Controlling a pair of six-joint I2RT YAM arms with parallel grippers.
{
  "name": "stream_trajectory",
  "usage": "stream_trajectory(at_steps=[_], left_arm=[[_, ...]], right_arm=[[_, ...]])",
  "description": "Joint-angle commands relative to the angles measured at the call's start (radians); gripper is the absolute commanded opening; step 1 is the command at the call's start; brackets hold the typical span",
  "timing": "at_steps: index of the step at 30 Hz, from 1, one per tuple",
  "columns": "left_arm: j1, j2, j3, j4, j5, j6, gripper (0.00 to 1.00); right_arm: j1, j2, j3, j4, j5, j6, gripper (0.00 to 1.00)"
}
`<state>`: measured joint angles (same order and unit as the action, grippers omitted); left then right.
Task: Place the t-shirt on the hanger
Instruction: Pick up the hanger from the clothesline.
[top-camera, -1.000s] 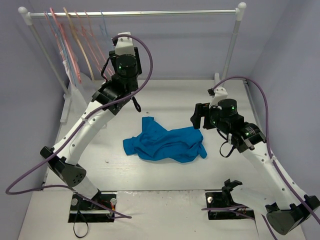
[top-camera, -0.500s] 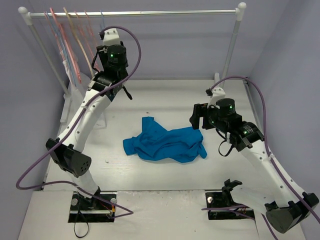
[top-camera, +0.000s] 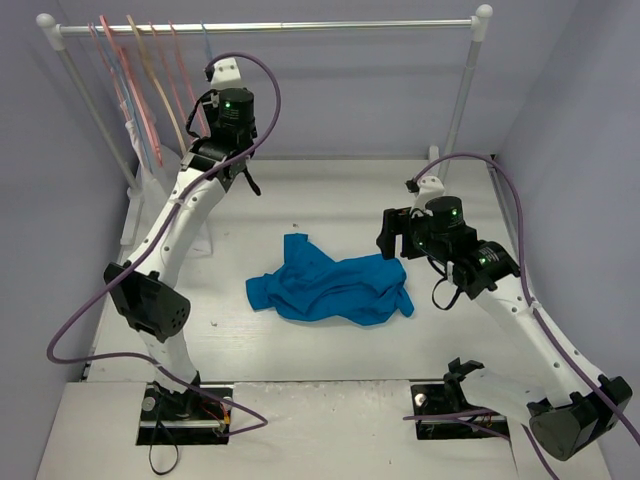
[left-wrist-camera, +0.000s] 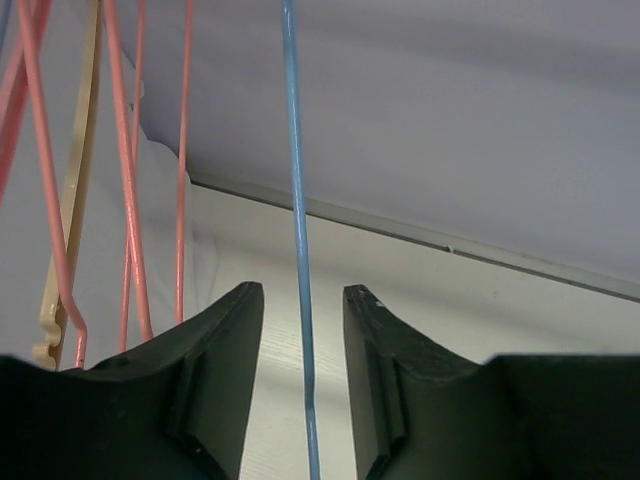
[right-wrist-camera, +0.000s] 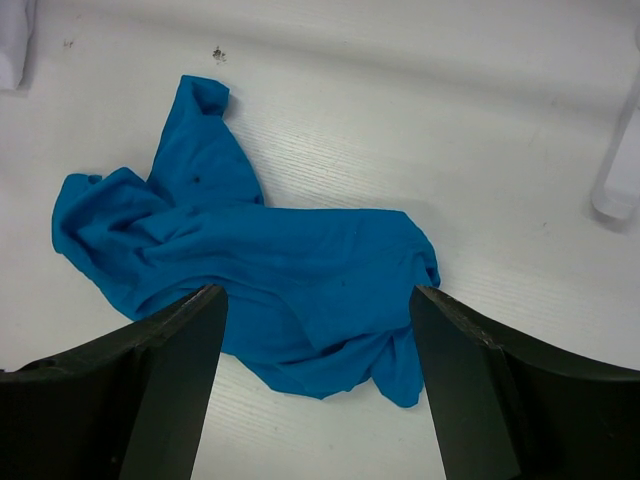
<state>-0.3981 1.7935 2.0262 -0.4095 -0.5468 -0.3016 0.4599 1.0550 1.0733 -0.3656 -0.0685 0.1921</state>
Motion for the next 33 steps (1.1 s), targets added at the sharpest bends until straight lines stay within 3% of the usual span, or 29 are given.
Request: stream_trajectory(at_steps=[1,15,24,33], left_arm=[[0.01,-0.017,0.069,0.018,0.002,-0.011,0.36],[0.024,-0.034,0.118,0.014,0.083,0.065,0.0],[0.036,-0.123,0.101,0.032,0.318,0.076,0.0],[0.051,-0.23,0.037,-0.052,0.479,-0.036,0.0]], right_arm=[[0.006,0.01,0.005,0.067,-0.005,-0.011,0.75],[0.006,0.014,0.014,0.062,-0.002,-0.013,0.75],[0.006,0.007,0.013,0.06,-0.005,-0.013,0.75],[0.005,-0.018,0.001,0.05,-0.007,-0.006,0.75]])
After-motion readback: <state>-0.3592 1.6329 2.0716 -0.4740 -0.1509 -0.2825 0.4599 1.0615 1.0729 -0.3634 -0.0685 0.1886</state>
